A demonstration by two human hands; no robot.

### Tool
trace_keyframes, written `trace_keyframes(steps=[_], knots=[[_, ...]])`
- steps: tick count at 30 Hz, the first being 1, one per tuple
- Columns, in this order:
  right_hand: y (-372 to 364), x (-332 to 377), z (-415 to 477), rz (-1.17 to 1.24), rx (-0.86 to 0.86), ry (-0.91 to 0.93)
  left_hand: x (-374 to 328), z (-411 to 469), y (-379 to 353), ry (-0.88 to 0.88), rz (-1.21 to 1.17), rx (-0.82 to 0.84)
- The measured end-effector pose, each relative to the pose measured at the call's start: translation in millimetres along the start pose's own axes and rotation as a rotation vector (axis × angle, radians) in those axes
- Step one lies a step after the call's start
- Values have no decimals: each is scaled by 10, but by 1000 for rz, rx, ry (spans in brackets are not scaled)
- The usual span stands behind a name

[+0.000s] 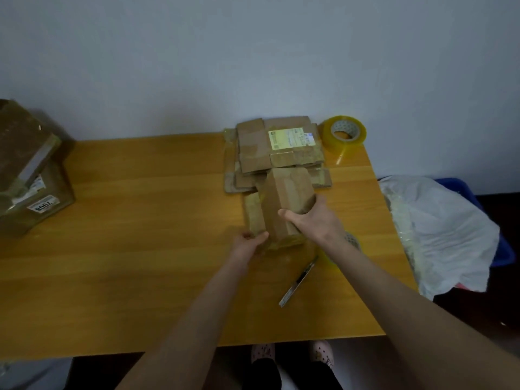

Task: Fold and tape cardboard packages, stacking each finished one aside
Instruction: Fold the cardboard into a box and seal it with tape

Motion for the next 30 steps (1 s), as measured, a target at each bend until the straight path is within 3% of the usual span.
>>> trace_keyframes(steps=[5,9,13,16,18,21,26,30], knots=[[-324,126,-134,-98,10,4,-100,19,228,-108,243,-213],[-575,128,-152,-92,36,-16,-137,-17,357,-133,569,-187],[-616,213,-64,-121,13,-15,-504,-307,289,-602,638,-175],[-632,230,8,-88,13,1,-600,-544,-60,-873,965,-64],[-627,212,58,-42,54,43,-595,-602,-178,-974,1158,-85],[-473,60,99,-57,92,133,-588,-647,-247,-999,1245,-154],[-101,-651,-1,-267,-74,96,-539,-699,-361,-973,1325,-194],[-100,-1053,-111,-566,-31,65,-538,-682,-431,-910,1402,-228]])
Point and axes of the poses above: each hand's wrist, its own z-axis towards the middle knuckle, its own y-axis out of the back of the hand, x = y × z, the point moved 8 cm from there along z, towards the middle knuckle, and after that the axes turned 2 degrees about -z, right-handed, at the moved point
